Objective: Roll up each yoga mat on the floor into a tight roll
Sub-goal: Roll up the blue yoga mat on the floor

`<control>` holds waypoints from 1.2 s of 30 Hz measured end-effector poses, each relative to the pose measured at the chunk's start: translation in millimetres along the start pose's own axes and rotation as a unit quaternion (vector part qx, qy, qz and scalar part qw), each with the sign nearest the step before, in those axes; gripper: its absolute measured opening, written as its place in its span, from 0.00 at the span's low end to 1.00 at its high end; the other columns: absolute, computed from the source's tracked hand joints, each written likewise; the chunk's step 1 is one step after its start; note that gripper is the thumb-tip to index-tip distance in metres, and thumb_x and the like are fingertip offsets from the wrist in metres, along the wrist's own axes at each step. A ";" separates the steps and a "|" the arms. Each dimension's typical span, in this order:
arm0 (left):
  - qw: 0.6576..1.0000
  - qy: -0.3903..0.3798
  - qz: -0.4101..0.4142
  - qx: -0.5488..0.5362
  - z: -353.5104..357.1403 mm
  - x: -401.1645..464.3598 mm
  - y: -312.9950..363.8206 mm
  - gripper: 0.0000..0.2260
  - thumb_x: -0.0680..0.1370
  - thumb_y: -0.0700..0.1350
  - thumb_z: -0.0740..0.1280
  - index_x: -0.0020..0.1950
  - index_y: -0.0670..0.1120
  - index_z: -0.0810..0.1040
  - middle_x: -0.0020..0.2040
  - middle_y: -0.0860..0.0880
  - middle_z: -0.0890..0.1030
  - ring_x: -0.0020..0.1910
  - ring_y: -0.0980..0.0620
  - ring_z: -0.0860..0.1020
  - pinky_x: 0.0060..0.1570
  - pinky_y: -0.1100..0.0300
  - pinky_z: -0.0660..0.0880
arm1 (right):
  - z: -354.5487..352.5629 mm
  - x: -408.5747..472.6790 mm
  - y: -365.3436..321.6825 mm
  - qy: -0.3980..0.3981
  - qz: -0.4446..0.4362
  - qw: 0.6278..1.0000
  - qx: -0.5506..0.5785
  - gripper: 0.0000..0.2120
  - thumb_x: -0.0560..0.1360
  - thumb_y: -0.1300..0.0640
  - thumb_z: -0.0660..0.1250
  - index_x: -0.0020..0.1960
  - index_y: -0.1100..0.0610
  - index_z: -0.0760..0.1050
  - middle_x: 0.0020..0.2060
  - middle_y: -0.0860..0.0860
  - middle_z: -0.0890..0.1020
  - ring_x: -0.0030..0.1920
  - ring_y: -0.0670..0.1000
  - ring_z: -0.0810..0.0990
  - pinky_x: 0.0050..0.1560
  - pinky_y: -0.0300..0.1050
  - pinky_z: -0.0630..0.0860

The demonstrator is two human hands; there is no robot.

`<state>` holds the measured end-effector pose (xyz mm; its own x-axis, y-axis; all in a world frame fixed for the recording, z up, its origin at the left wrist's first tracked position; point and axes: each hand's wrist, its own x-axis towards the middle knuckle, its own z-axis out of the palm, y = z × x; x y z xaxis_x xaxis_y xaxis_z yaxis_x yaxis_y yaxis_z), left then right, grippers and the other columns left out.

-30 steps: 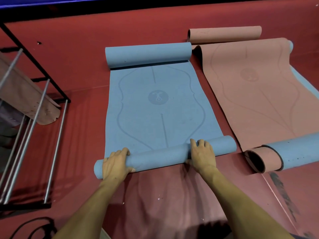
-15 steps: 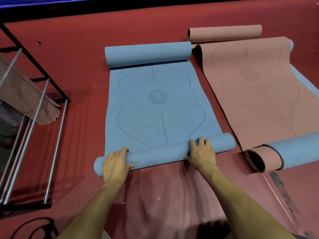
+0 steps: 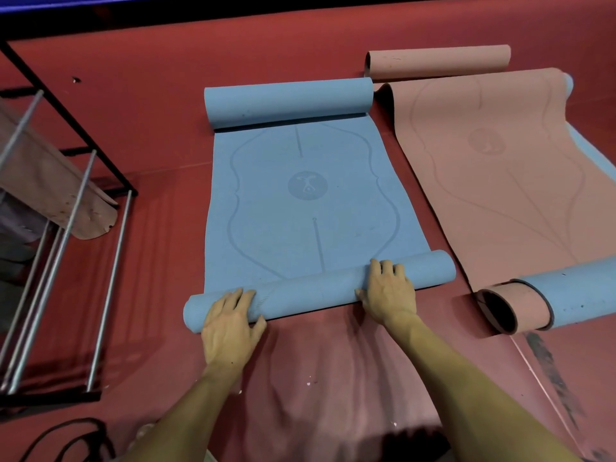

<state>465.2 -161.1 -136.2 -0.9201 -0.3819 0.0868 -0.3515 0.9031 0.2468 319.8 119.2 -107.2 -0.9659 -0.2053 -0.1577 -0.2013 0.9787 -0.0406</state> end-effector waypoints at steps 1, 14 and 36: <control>1.000 -0.010 -0.006 -0.001 1.6 0.1 -0.3 0.29 0.68 0.53 0.81 0.67 0.47 0.81 0.66 0.46 0.81 0.66 0.42 0.78 0.67 0.45 0.75 | -1.3 1.6 -0.1 -0.001 -0.002 1.000 0.007 0.30 0.77 0.38 0.68 0.71 0.57 0.69 0.63 0.54 0.75 0.62 0.58 0.73 0.58 0.53 0.76; 0.988 -0.103 -0.033 0.113 10.6 18.3 8.4 0.40 0.76 0.57 0.74 0.83 0.55 0.58 0.84 0.47 0.59 0.83 0.44 0.53 0.80 0.39 0.52 | 20.1 23.4 -3.9 -0.026 -0.003 0.996 -0.080 0.32 0.73 0.49 0.70 0.75 0.56 0.68 0.77 0.62 0.62 0.77 0.70 0.57 0.77 0.69 0.54; 0.970 -0.189 -0.037 0.146 -17.4 44.7 1.7 0.22 0.64 0.64 0.78 0.55 0.63 0.79 0.46 0.57 0.79 0.55 0.53 0.75 0.56 0.50 0.67 | 23.0 8.7 5.6 0.013 -0.026 0.993 -0.118 0.16 0.63 0.56 0.81 0.45 0.56 0.76 0.38 0.53 0.77 0.41 0.58 0.75 0.41 0.55 0.69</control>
<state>426.5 -180.1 -115.1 -0.8685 -0.3983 -0.2949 -0.4024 0.9141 -0.0495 314.0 122.7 -131.5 -0.9566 -0.2576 -0.1362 -0.2799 0.9421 0.1847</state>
